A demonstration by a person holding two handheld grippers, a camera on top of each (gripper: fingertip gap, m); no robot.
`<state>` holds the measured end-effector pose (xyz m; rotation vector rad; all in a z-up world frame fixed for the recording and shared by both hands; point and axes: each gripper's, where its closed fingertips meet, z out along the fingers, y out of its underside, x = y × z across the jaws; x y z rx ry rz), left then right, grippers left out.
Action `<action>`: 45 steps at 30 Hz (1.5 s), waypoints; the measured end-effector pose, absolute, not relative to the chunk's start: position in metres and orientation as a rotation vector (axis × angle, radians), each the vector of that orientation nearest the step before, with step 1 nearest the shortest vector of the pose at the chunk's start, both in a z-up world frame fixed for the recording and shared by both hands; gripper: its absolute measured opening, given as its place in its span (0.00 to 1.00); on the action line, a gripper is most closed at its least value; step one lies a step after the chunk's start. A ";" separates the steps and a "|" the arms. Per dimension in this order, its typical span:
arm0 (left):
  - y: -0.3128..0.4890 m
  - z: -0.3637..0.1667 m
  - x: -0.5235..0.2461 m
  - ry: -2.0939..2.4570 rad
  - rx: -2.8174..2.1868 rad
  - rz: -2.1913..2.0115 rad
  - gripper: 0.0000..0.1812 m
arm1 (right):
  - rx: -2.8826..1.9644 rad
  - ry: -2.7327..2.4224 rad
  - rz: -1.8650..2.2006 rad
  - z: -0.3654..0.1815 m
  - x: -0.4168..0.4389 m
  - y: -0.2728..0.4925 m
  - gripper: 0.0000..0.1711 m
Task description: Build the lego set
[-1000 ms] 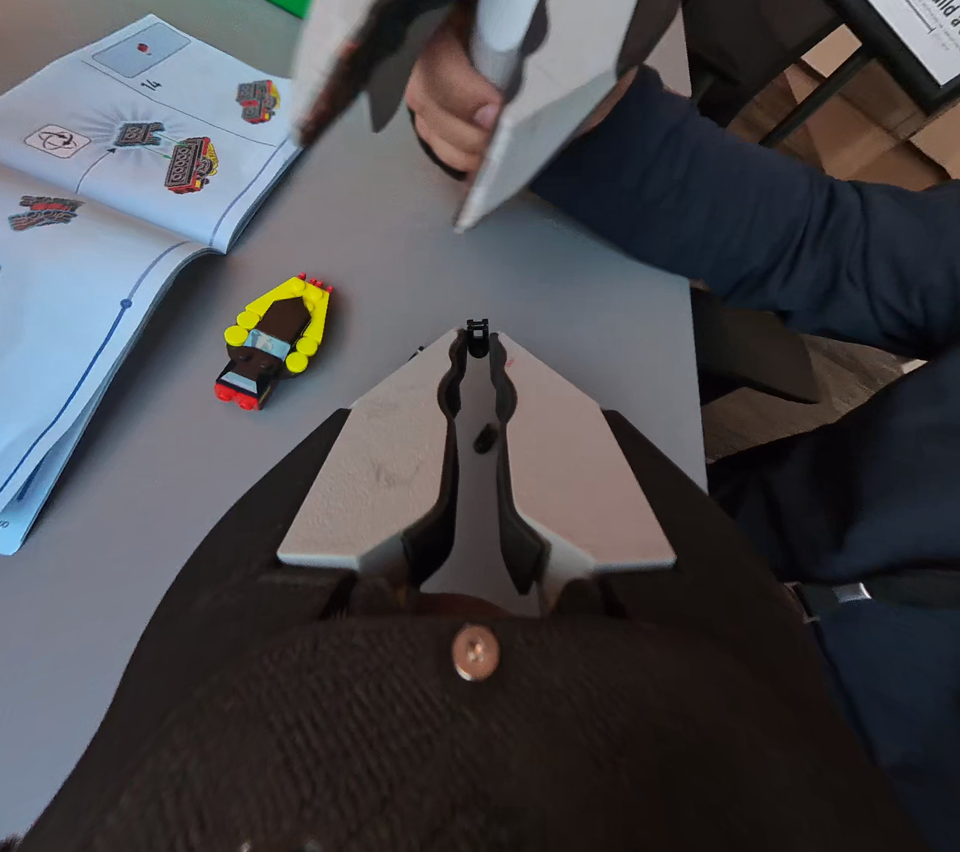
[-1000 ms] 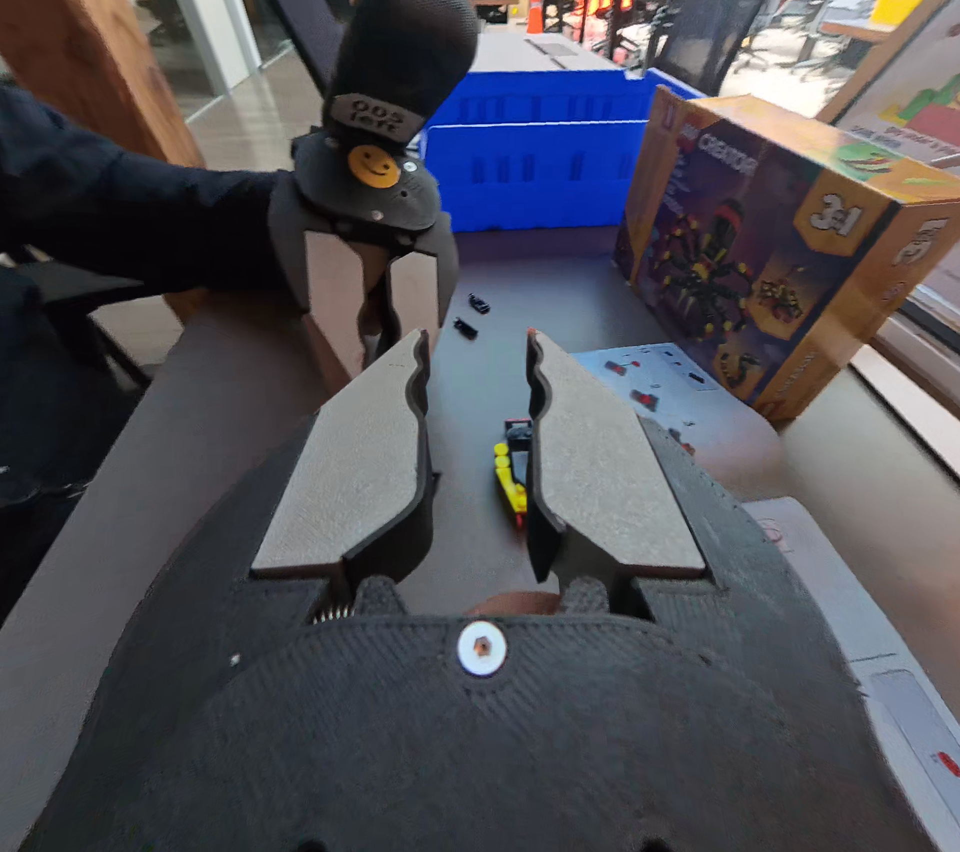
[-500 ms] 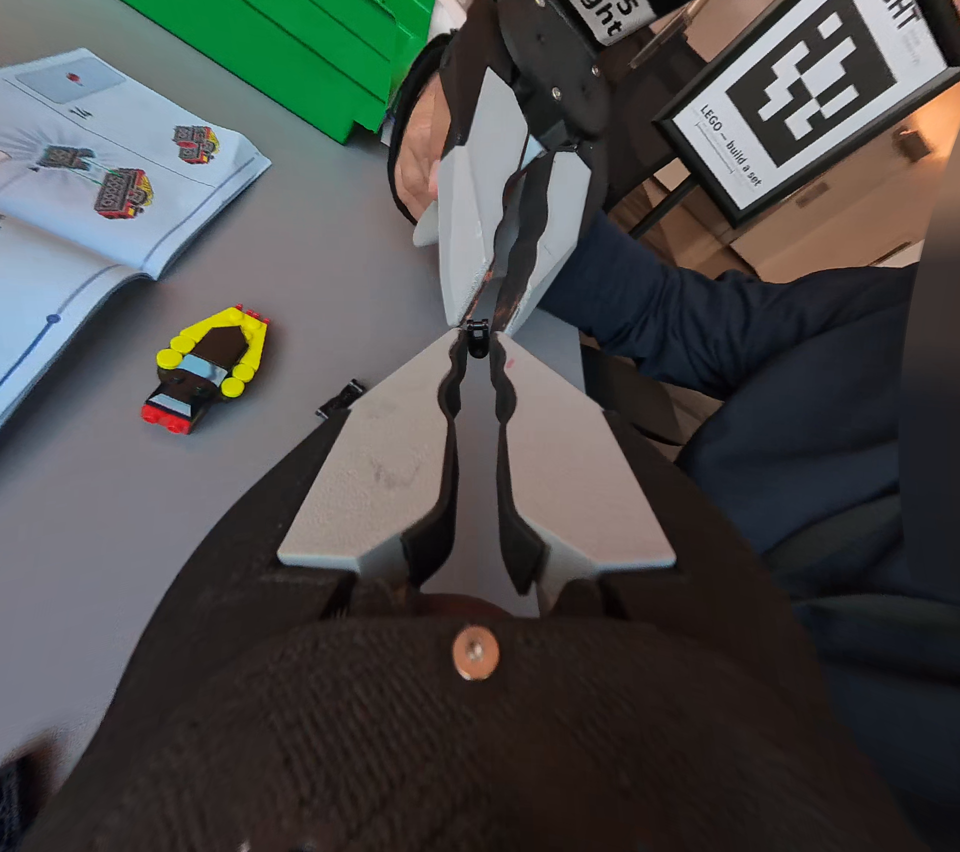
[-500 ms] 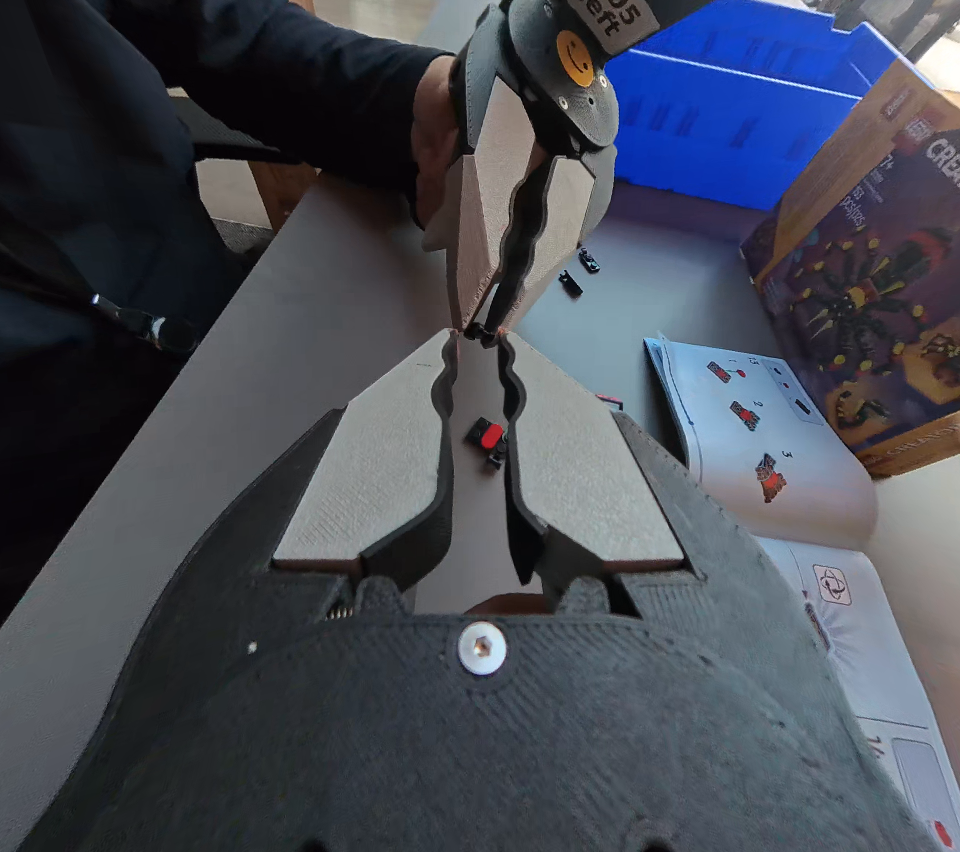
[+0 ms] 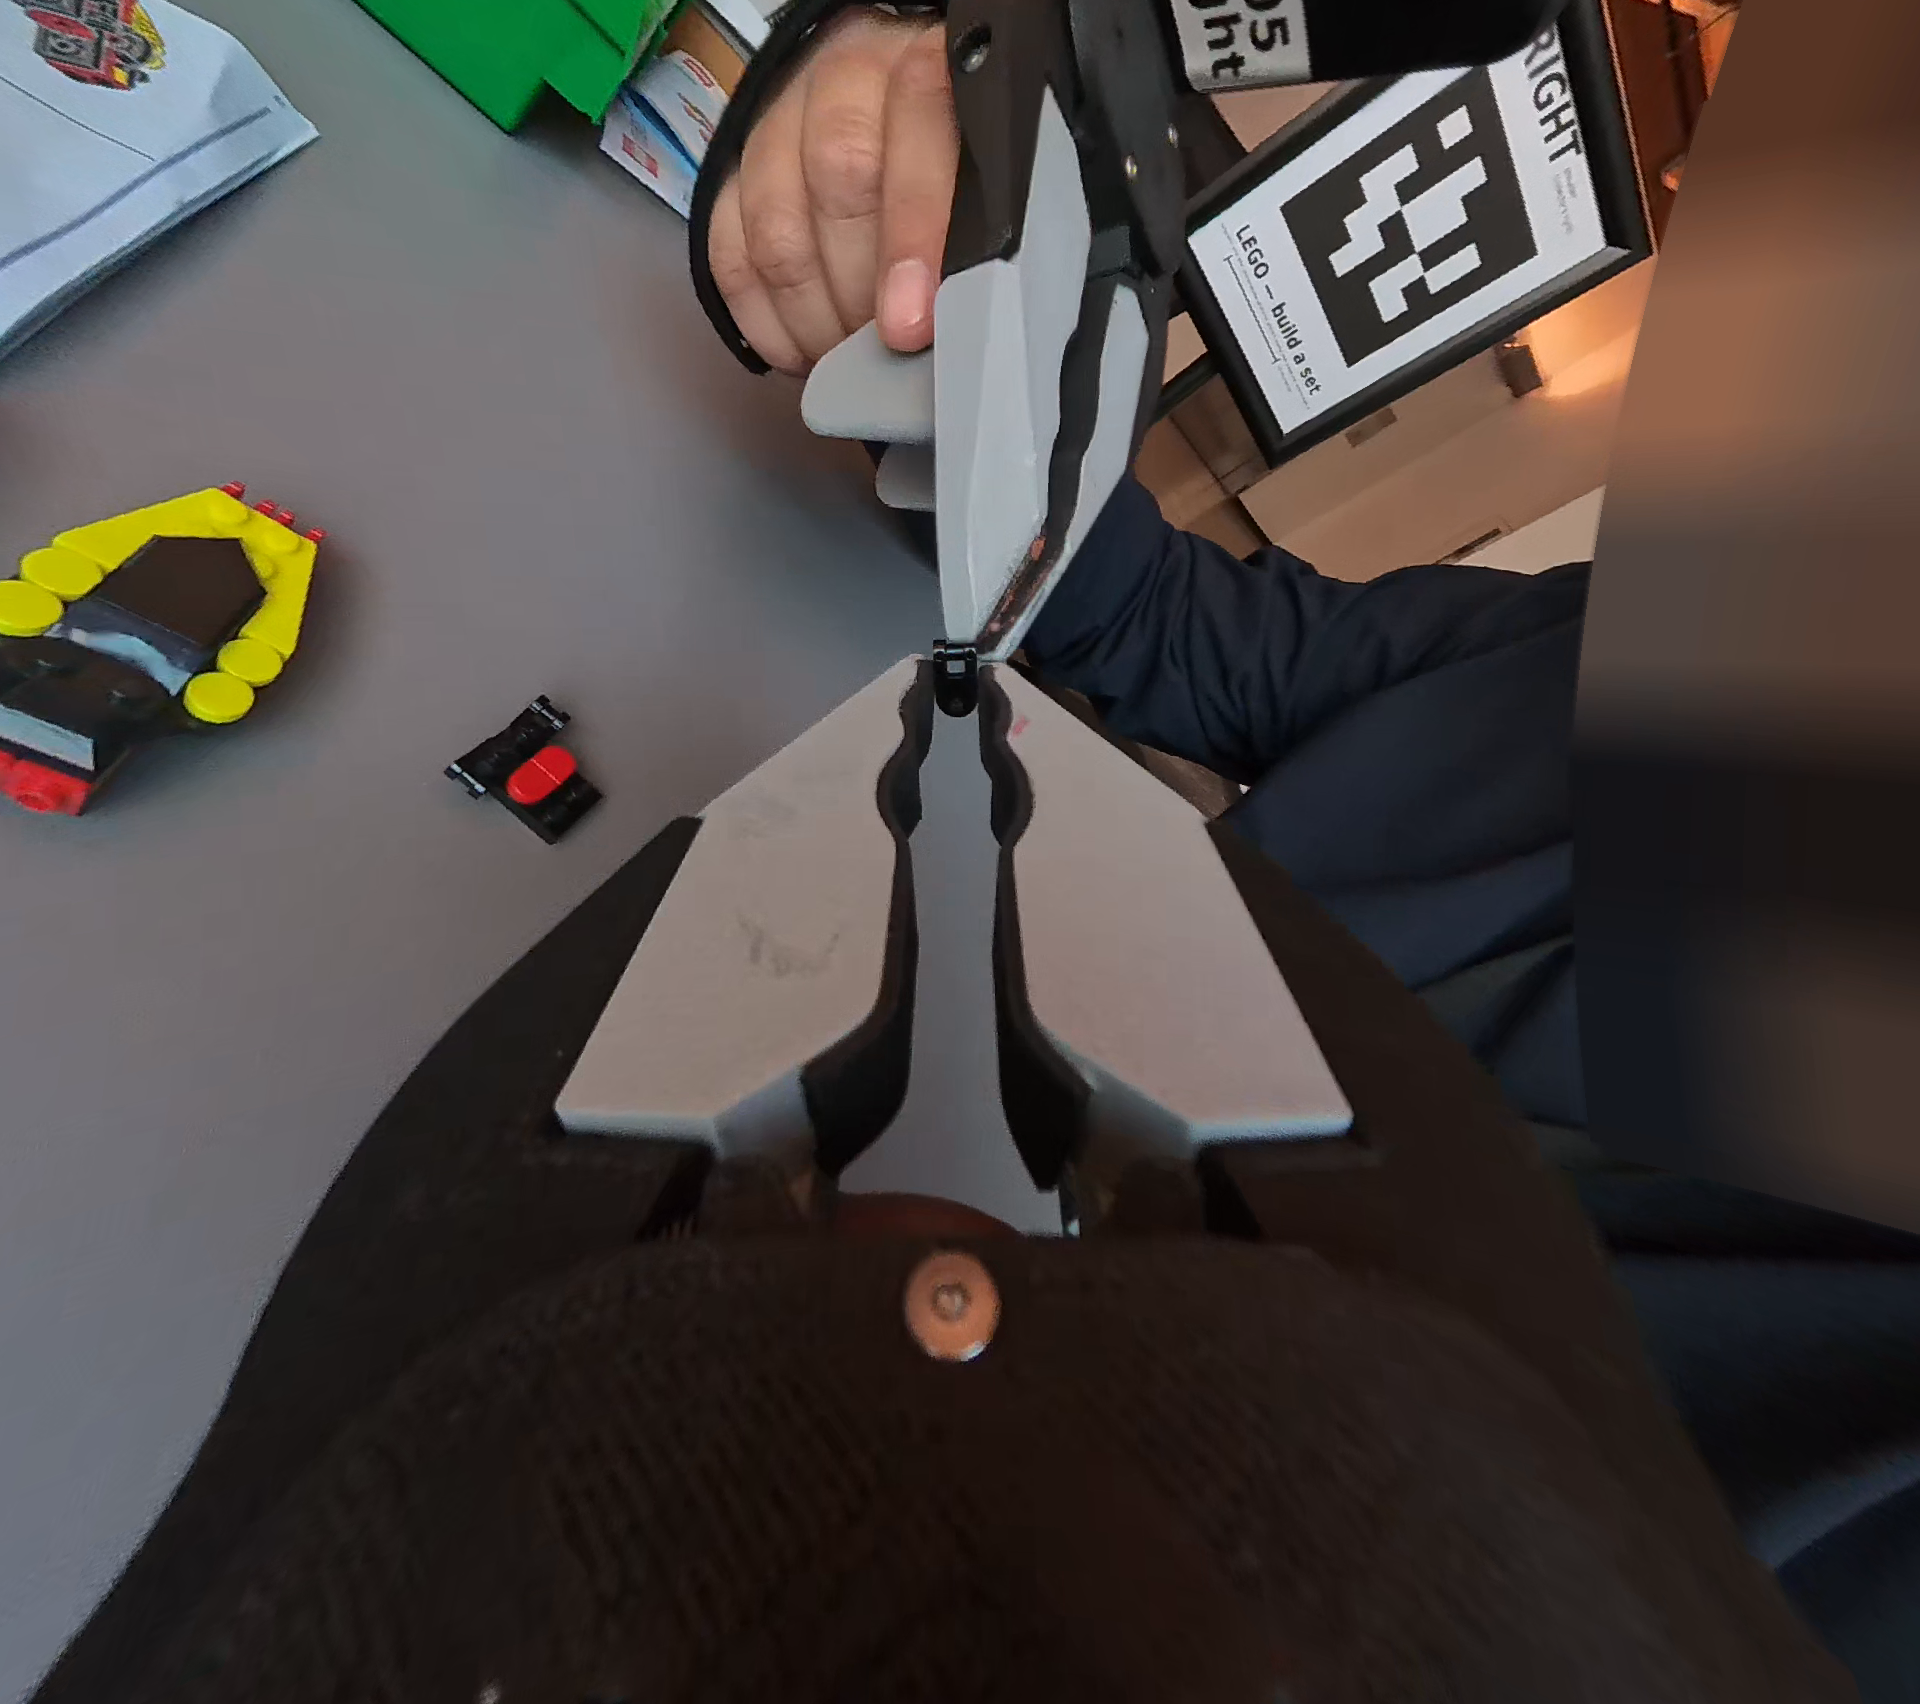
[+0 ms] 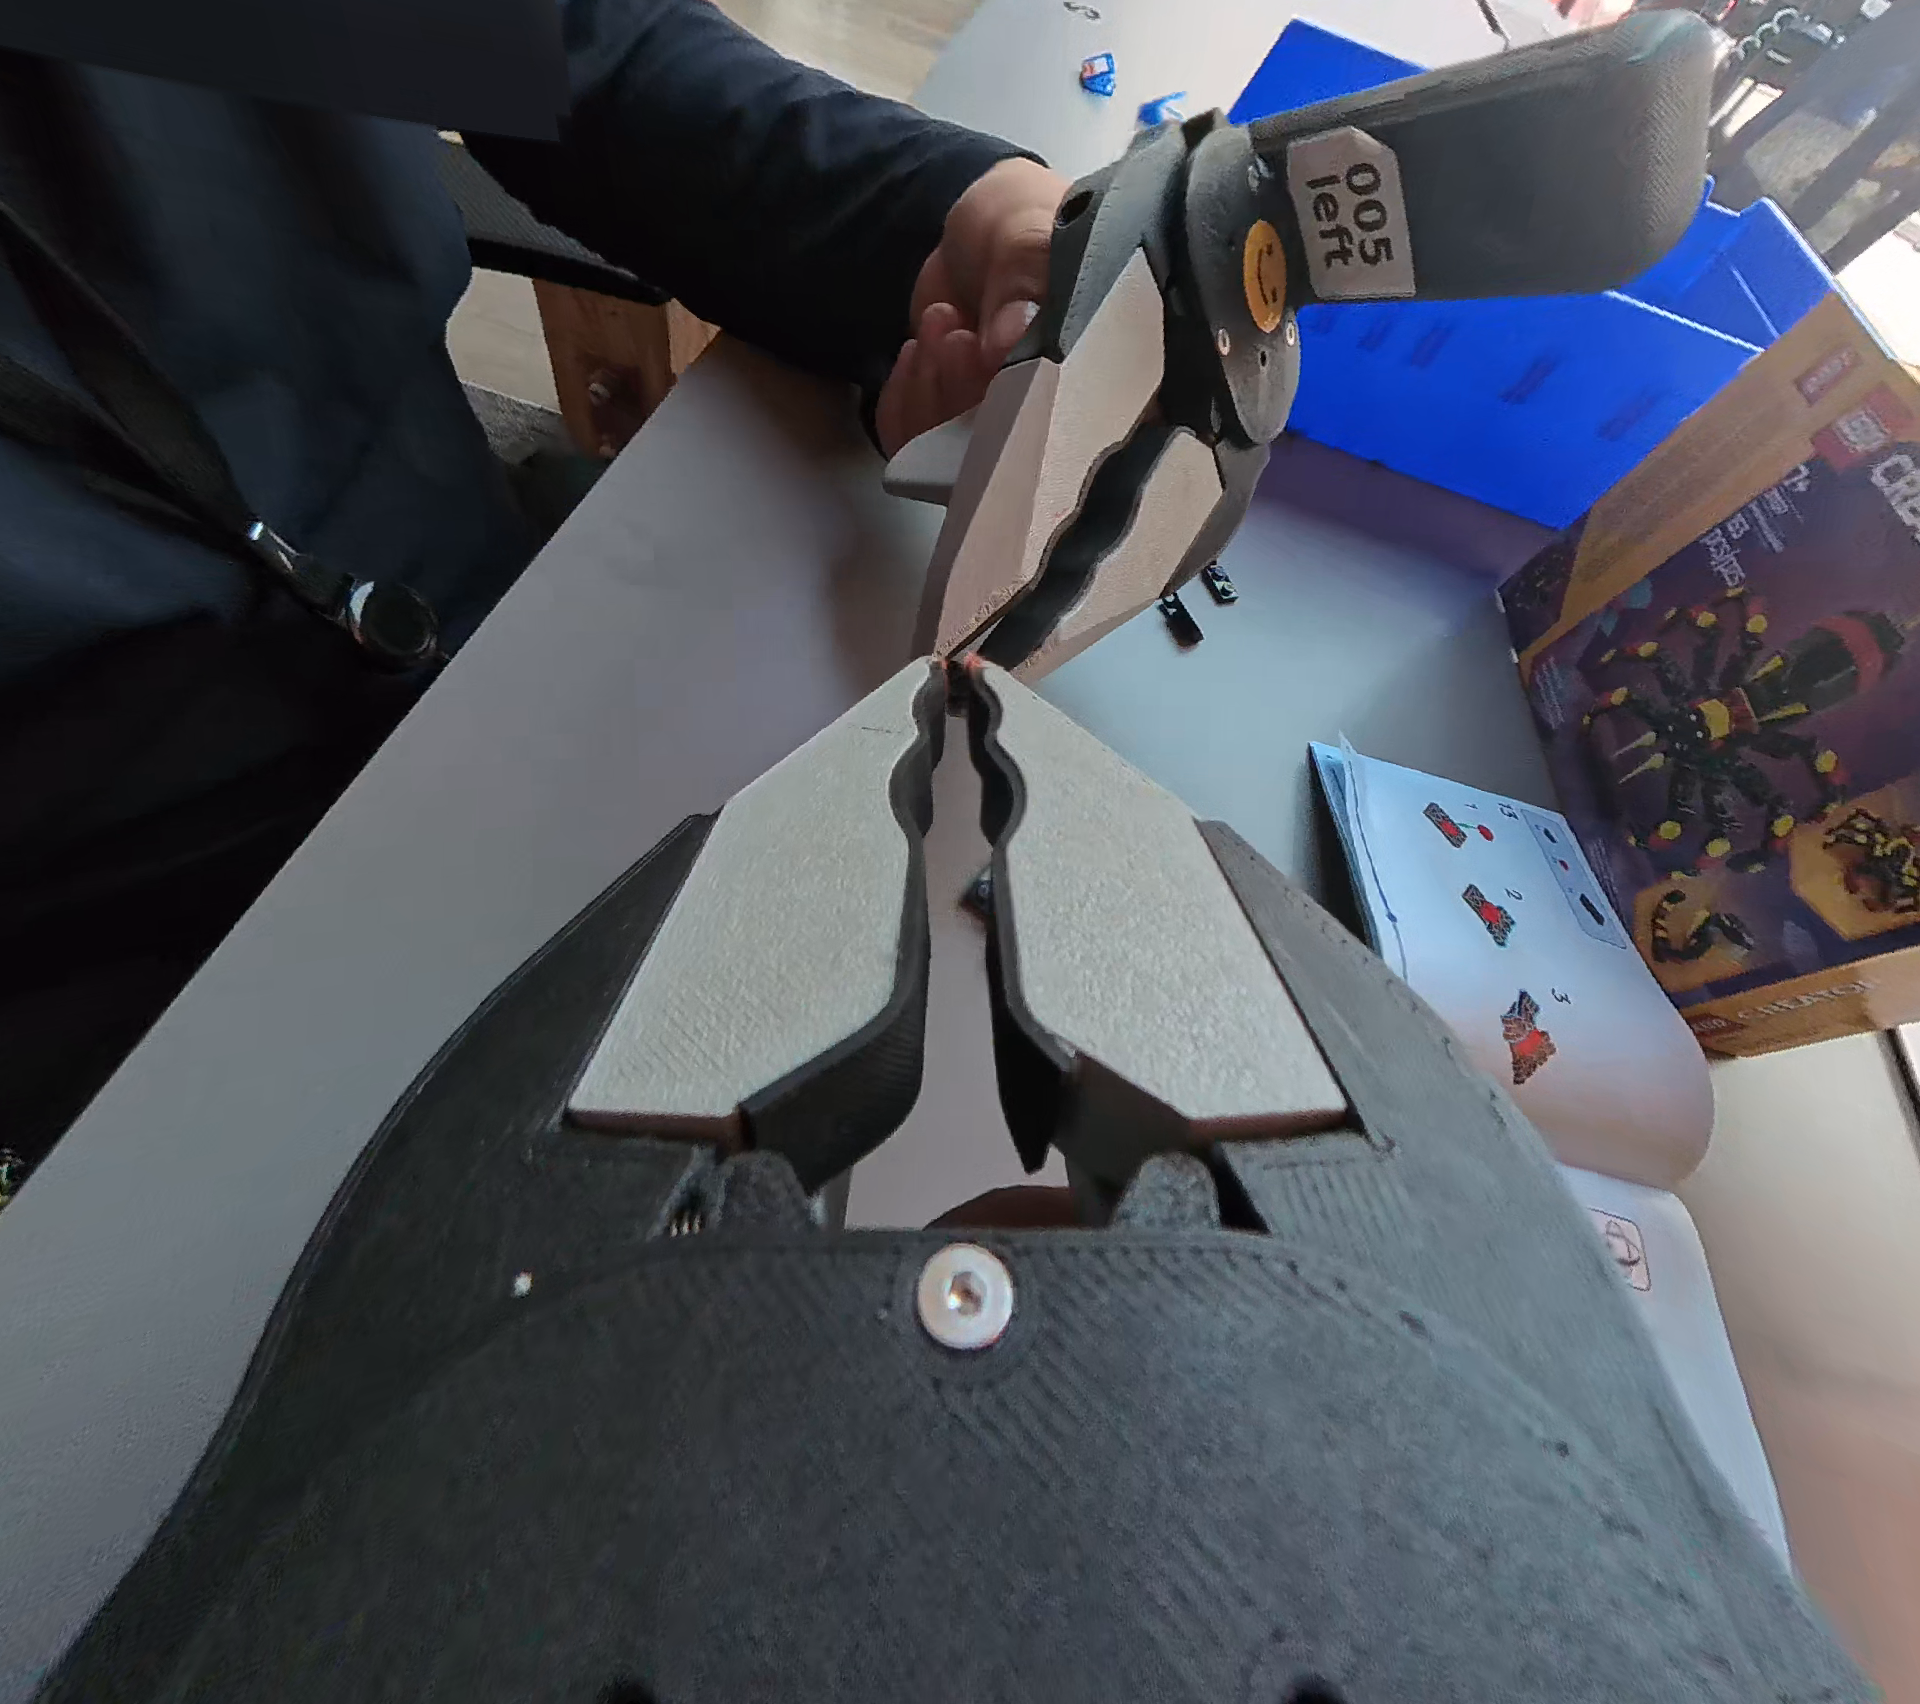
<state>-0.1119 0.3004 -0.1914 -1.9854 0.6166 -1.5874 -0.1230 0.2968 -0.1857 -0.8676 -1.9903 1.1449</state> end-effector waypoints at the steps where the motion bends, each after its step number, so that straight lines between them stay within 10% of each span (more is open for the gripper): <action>1: 0.299 -0.191 -0.111 0.619 -1.983 -1.597 0.03 | -0.859 -1.995 1.129 -0.185 -0.123 0.296 0.00; 45: 0.327 -0.247 -0.137 0.868 -2.148 -0.759 0.08 | -1.177 -2.245 1.071 -0.238 -0.108 0.299 0.09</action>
